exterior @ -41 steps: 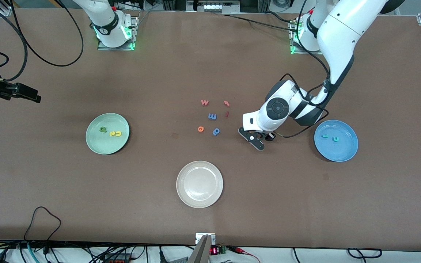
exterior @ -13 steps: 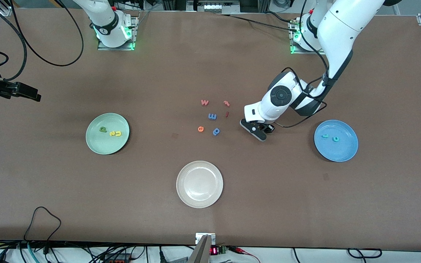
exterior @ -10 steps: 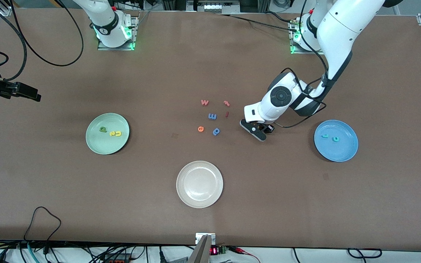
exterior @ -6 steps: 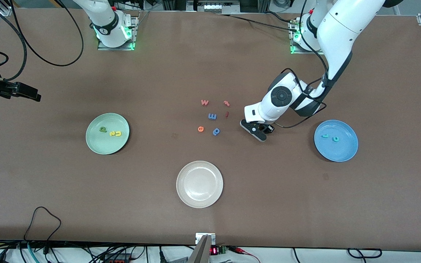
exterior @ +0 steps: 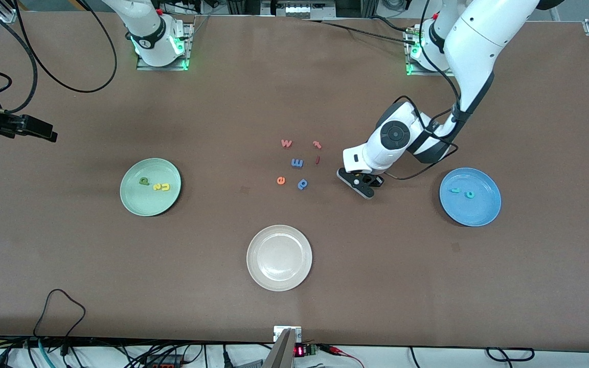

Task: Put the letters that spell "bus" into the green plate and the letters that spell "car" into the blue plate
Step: 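Lower the left gripper around the yellow a and close it, then carry the yellow a onto the blue plate and open the left gripper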

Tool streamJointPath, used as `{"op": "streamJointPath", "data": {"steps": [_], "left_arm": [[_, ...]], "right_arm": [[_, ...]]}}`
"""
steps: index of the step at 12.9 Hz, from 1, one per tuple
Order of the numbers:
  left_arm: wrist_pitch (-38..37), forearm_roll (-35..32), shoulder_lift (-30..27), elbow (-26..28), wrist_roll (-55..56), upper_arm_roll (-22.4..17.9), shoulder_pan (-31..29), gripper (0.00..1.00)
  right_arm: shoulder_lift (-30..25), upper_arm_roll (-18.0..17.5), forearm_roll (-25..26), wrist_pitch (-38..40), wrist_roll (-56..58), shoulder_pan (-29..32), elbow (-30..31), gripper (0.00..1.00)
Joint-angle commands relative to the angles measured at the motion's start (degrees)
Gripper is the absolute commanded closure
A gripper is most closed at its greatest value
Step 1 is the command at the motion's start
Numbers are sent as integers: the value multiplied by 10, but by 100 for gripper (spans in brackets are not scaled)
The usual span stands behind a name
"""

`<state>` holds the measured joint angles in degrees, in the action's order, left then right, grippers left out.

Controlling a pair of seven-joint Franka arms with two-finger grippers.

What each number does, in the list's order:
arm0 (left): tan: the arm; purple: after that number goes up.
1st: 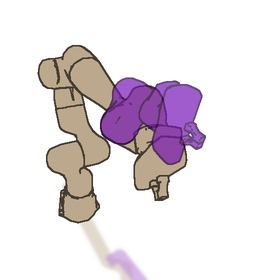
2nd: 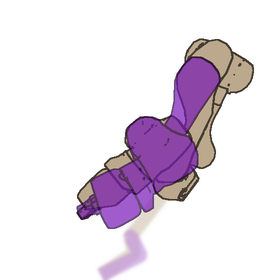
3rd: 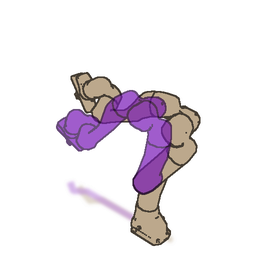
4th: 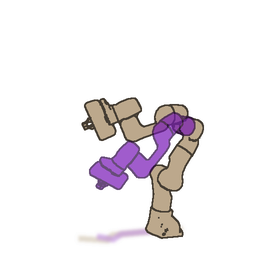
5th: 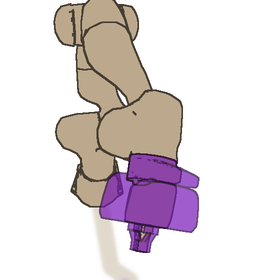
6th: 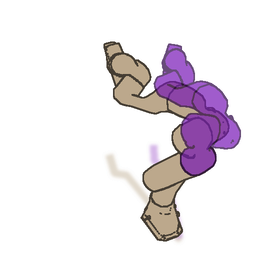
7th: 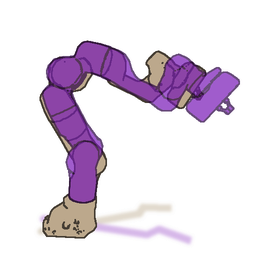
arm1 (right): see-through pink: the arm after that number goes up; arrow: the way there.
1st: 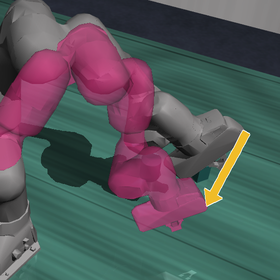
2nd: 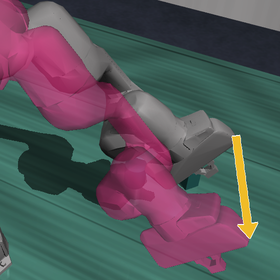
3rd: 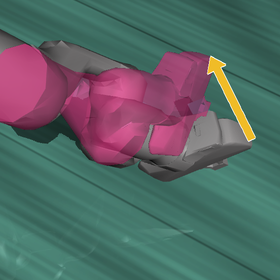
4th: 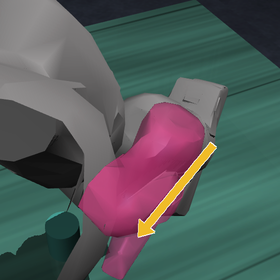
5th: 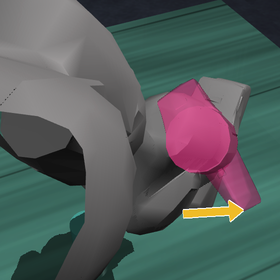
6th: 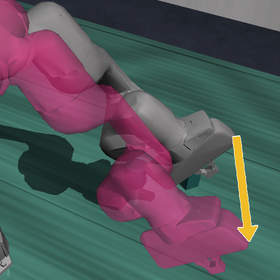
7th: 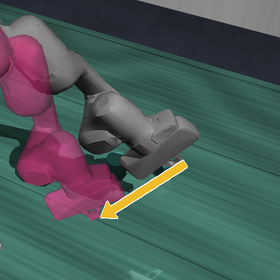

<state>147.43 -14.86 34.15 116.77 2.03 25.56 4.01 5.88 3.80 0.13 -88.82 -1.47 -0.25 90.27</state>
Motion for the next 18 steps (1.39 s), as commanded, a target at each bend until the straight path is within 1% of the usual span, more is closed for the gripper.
{"op": "streamJointPath", "data": {"steps": [1, 4, 5, 6, 8, 10, 12, 14, 18], "left_arm": [[0, -14, -34, 6, 9, -12, -8, 91], [-91, -13, -101, 3, 22, -12, -34, 92], [-119, -13, -118, 1, 17, -10, -66, 93], [-137, -13, -123, 0, 14, -8, -92, 93], [-159, -13, -130, 0, 11, -6, -146, 93], [-185, -12, -132, 1, 11, -8, -180, 93], [-188, -13, -128, 5, 11, -9, -230, 93], [-187, -12, -115, 14, 11, -9, -261, 93], [-180, -12, -95, 13, 17, -11, -295, 93]], "right_arm": [[-3, -3, 1, 8, 7, 5, -2, 0], [-3, -3, 1, 7, 7, 5, -2, 0], [-3, -3, 1, 7, 7, 5, -2, 0], [-3, -3, 1, 7, 7, 5, -2, 0], [-3, -3, 1, 7, 7, 5, -2, 0], [-3, -3, 1, 7, 7, 5, -2, 0], [-3, -3, 1, 7, 7, 5, -2, 0], [-3, -3, 1, 7, 7, 5, -2, 0], [-3, -3, 1, 7, 7, 5, -2, 0]]}}
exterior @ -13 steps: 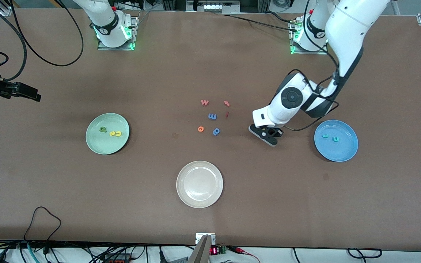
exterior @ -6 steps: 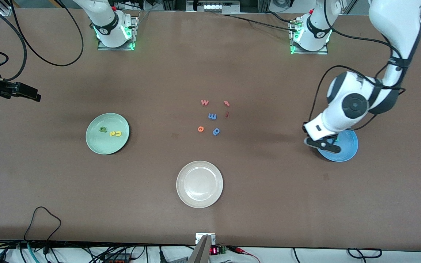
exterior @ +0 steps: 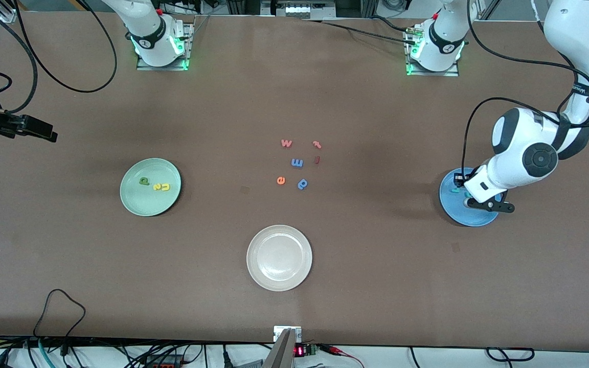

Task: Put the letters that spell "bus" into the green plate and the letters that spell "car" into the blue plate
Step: 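Carry the yellow a onto the blue plate and open the left gripper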

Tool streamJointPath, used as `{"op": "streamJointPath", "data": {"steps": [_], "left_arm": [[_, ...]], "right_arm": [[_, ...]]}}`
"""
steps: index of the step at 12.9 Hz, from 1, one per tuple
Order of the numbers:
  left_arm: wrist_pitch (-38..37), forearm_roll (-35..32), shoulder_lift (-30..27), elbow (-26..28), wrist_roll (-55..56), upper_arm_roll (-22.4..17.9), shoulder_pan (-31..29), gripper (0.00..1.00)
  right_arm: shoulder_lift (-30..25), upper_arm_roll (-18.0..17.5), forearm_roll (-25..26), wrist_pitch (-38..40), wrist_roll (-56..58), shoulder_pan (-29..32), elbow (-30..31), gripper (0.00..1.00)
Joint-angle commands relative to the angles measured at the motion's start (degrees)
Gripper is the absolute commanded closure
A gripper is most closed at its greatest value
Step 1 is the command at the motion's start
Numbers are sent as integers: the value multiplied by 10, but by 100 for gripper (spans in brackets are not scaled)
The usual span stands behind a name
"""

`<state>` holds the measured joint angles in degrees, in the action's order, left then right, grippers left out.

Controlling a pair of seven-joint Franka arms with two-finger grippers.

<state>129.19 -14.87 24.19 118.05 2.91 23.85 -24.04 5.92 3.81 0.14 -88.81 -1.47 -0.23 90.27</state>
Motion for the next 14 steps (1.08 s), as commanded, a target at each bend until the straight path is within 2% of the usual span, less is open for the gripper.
{"op": "streamJointPath", "data": {"steps": [1, 7, 12, 13, 14], "left_arm": [[3, -12, 11, 2, 4, 6, -25, 93], [18, -12, 36, -8, 3, 1, -50, 93], [22, -13, 61, -33, -5, -23, -54, 92], [22, -12, 65, -33, -6, -23, -54, 89], [21, -12, 67, -34, -6, -23, -53, 70]], "right_arm": [[-3, -3, 1, 7, 7, 5, -2, 0], [-3, -3, 1, 7, 7, 5, -2, 0], [-3, -3, 1, 7, 6, 5, -2, 0], [-3, -3, 1, 7, 6, 5, -2, 0], [-3, -3, 1, 7, 6, 5, -2, 0]]}}
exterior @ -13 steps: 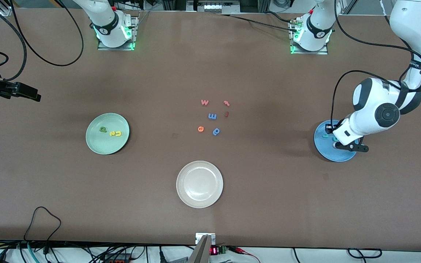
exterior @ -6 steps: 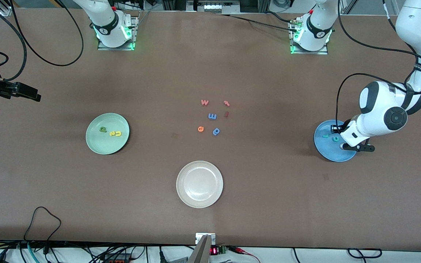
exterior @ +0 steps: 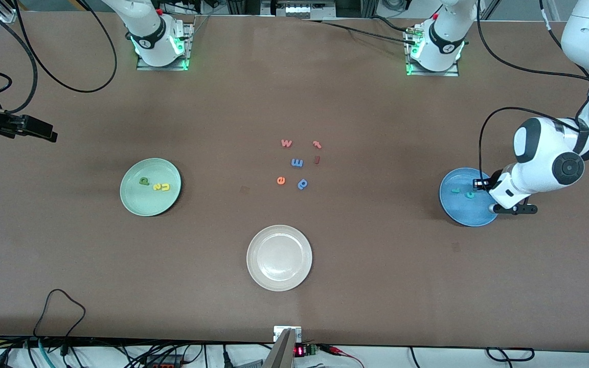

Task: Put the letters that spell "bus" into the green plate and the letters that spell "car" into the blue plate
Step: 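Carry the yellow a onto the blue plate and open the left gripper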

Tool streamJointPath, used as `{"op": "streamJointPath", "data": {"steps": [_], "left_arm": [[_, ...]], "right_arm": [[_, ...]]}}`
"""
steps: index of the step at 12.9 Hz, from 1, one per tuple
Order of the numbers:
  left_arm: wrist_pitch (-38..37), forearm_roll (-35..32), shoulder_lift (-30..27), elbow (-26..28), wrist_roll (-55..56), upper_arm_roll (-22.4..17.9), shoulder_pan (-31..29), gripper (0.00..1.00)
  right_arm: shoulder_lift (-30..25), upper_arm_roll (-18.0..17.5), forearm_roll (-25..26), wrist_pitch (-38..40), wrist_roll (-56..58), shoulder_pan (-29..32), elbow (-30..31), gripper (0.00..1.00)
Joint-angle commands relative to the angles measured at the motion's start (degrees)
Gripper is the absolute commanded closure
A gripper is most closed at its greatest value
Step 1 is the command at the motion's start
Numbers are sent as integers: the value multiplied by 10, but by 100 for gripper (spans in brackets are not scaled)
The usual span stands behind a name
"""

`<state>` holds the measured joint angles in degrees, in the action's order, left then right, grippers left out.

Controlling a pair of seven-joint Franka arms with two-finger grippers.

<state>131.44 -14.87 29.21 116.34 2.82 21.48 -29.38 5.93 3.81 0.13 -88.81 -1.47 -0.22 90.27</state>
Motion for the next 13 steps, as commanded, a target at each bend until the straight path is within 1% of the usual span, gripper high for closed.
{"op": "streamJointPath", "data": {"steps": [1, 2, 4, 6, 8, 10, 13], "left_arm": [[-1, -10, 16, -16, -4, 1, -1, 28], [-5, -6, 9, -16, -3, 1, -1, 0], [-8, -5, -11, -35, -4, 1, 5, 0], [-22, -4, -34, -68, -3, 1, 23, 0], [-84, 6, -58, -127, 4, -15, 72, 0], [-126, 52, -77, -177, 5, -52, 124, 0], [-135, 107, -113, -211, 5, -137, 206, 0]], "right_arm": [[-3, -3, 1, 7, 2, 4, -2, 0], [-3, -3, 1, 7, 1, 4, -2, 0], [-3, -4, 1, 7, 0, 4, -2, 0], [-3, -3, 0, 7, -1, 4, -2, 0], [-3, -3, 0, 7, -2, 4, -2, 0], [-3, -4, 1, 7, -2, 3, -2, 0], [-3, -4, 1, 7, -2, 3, -2, 0]]}}
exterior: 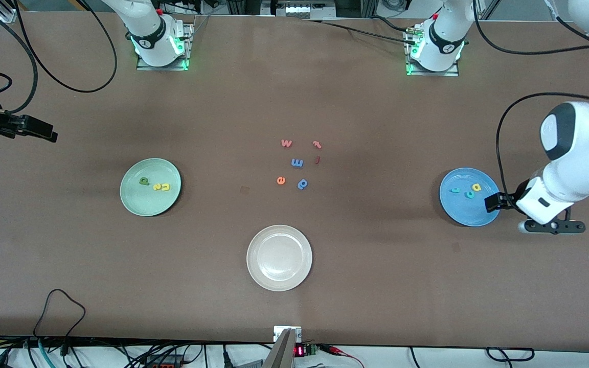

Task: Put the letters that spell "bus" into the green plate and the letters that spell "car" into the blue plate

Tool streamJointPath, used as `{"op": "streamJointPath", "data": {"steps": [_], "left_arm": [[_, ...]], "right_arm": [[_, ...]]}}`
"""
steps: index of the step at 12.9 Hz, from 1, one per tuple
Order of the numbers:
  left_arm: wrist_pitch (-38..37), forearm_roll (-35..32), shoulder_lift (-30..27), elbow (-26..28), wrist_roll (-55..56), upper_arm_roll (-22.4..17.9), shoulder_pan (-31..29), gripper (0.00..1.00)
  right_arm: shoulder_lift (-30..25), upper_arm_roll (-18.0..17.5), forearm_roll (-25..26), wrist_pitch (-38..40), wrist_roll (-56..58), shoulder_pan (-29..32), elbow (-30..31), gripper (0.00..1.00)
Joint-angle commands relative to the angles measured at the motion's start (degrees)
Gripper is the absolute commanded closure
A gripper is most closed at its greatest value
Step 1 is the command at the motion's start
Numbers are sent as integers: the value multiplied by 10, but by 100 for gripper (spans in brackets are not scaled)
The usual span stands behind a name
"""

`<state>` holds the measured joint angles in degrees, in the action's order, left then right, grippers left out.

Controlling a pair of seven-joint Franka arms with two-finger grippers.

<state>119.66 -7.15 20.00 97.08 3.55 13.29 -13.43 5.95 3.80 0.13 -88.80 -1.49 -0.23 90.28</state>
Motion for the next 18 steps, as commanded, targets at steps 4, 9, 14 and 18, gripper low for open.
{"op": "streamJointPath", "data": {"steps": [4, 9, 14, 18], "left_arm": [[-148, 35, -48, -121, -2, -91, 88, 0], [-223, 84, -87, -131, -12, -123, 109, 0], [-225, 86, -175, -37, -11, -114, 104, 0], [-218, 82, -221, 33, -13, -114, 105, 0]], "right_arm": [[-3, -5, 0, 6, -1, 1, -4, 0], [-2, -9, 0, 6, 9, 0, -5, 0], [3, -9, 1, 6, 5, 1, -28, 0], [6, -7, 1, 6, 4, 4, -28, 0]]}}
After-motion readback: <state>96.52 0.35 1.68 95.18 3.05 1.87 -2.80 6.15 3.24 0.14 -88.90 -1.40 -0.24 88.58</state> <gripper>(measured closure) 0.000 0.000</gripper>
